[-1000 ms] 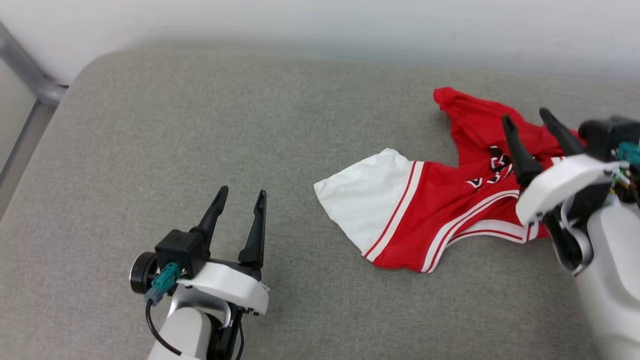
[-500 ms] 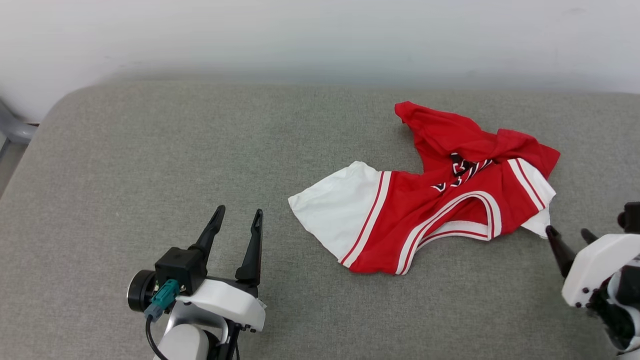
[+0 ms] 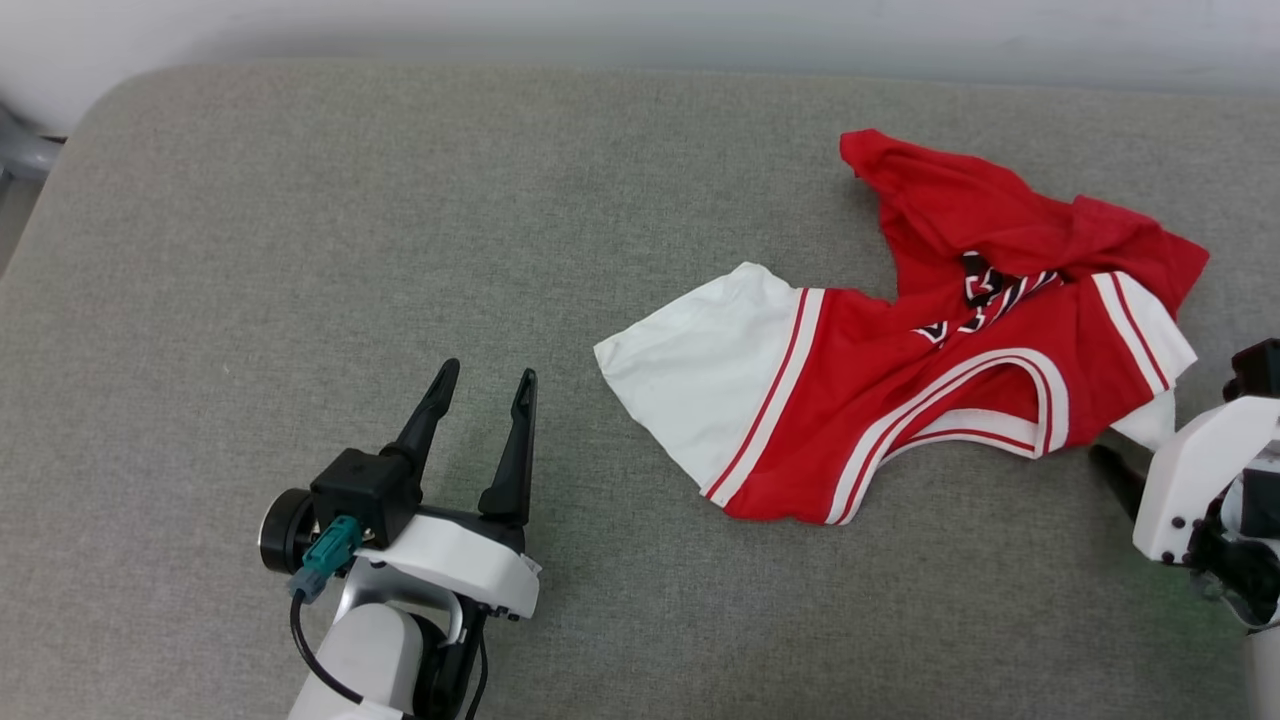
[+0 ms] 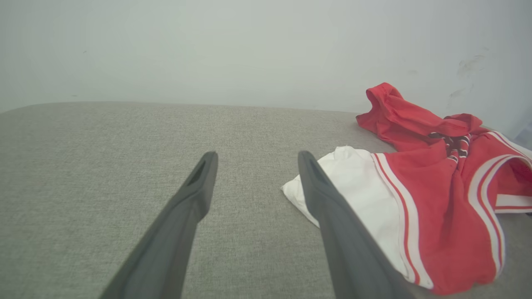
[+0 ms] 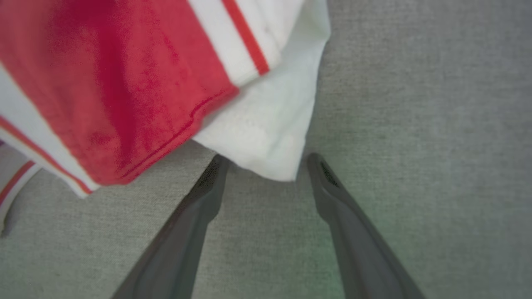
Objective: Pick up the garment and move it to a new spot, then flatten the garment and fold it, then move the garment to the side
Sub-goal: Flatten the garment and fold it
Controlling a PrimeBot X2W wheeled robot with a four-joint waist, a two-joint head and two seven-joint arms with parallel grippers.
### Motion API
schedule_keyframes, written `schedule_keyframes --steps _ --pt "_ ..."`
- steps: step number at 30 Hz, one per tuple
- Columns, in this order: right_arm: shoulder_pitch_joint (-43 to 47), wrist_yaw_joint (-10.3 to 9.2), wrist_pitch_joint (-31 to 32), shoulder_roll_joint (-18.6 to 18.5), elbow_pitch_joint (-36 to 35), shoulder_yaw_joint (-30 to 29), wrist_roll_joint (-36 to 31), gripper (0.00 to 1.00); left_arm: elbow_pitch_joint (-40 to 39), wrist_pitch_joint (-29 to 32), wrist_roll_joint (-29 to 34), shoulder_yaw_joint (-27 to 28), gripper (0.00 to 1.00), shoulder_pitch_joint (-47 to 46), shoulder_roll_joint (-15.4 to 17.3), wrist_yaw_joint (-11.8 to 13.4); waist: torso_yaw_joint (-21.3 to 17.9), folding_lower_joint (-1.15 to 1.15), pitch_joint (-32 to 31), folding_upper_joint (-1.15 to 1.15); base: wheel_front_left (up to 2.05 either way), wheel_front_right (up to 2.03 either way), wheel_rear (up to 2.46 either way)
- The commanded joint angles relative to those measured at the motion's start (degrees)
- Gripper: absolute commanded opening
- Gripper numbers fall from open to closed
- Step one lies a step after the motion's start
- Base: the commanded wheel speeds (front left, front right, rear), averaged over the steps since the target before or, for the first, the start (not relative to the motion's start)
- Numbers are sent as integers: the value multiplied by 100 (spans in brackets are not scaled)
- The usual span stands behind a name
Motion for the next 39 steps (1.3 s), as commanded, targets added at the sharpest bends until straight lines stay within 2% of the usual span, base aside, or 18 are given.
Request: schedule_keyframes --steps 1,6,7,8,9,10,17,25,32,34,35,39 --pt "-73 -4 74 5 135 15 20 100 -9 -12 -2 11 100 -102 -4 -9 59 0 119 0 0 0 0" --pt "-208 -4 24 -33 379 139 -2 100 -31 -13 6 49 100 -188 -9 -17 57 0 270 0 0 0 0" --pt "-230 -4 31 -37 435 169 -9 78 -28 -13 10 50 100 -206 -12 -23 53 0 286 0 0 0 0" --pt "-250 -4 14 -35 481 188 2 40 -24 -13 14 48 100 -217 -14 -28 50 0 300 0 0 0 0" --pt "-272 -3 -15 -60 505 227 -13 12 -18 -13 18 43 100 -224 -19 -32 49 0 310 0 0 0 0" --pt "-296 -3 -37 -63 524 251 -20 0 -11 -13 21 41 100 -226 -21 -36 44 0 314 0 0 0 0" --pt "-230 -3 -163 -138 320 289 -85 0 49 -14 29 64 100 -135 -37 -54 -42 0 152 0 0 0 0" --pt "290 -4 41 -170 -716 277 -248 0 76 -14 55 91 100 37 -55 -23 -138 0 -178 0 0 0 0" --pt "1569 -4 474 175 -2033 -20 -386 0 134 -14 52 103 100 260 -61 11 -197 0 -600 0 0 0 0" --pt "2064 -4 598 366 -2252 -151 -353 0 159 -14 52 95 100 346 -62 22 -200 0 -724 0 0 0 0" --pt "2642 -4 685 600 -2419 -302 -305 0 169 -14 54 83 100 432 -59 32 -189 0 -847 0 0 0 0" --pt "3101 -4 557 794 -2275 -282 -152 0 155 -14 69 88 100 515 -18 76 -194 0 -912 0 0 0 0"
